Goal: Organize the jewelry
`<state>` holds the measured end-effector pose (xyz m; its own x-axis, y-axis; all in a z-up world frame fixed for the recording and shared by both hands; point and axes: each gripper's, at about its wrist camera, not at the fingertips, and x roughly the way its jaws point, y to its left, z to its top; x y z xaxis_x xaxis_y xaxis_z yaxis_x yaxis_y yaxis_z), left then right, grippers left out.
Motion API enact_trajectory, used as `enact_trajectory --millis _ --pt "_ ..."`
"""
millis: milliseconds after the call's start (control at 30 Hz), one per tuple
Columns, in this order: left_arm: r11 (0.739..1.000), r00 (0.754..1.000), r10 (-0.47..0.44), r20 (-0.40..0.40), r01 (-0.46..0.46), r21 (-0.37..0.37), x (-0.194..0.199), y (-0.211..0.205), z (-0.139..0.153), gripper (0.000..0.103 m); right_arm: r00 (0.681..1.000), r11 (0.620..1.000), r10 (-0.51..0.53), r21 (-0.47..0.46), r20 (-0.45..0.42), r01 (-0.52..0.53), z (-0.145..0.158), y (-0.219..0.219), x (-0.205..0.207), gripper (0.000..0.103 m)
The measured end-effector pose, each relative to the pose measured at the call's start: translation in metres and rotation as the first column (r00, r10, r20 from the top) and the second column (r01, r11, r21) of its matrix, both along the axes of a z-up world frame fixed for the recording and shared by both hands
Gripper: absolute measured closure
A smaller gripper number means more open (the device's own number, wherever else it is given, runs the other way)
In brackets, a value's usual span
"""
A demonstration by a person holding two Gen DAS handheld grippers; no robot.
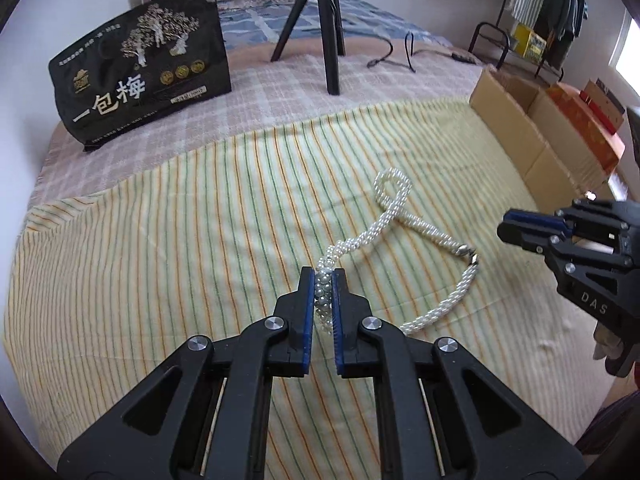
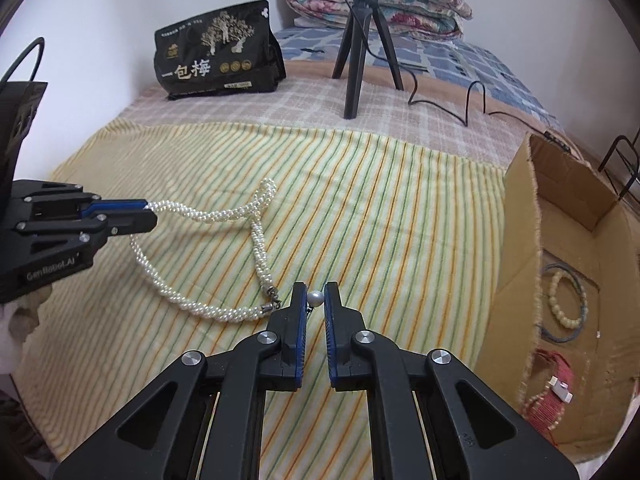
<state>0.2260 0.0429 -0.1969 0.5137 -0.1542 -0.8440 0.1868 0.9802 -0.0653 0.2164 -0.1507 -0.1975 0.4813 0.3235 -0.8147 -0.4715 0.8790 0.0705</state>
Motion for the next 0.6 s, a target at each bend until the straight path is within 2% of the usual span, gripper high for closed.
enact_trajectory --millis 267,367,600 --pt "0.991 0.995 0.054 0.081 -0.043 -0.131 -0.013 0.005 0.045 0.097 0.999 1.000 0.007 0.007 0.042 -0.008 0.038 -0.019 -0.029 0.096" --pt "0.985 0.988 0.064 0.138 -0.041 -0.167 -0.020 0.002 0.068 0.097 0.999 1.000 0.000 0.022 0.052 -0.002 0.052 -0.029 -0.038 0.096" --pt "0.983 0.964 0.064 0.257 -0.016 -0.185 -0.036 -0.014 0.112 0.097 0.995 0.998 -0.036 0.063 0.089 0.031 0.082 -0.053 -0.054 0.096"
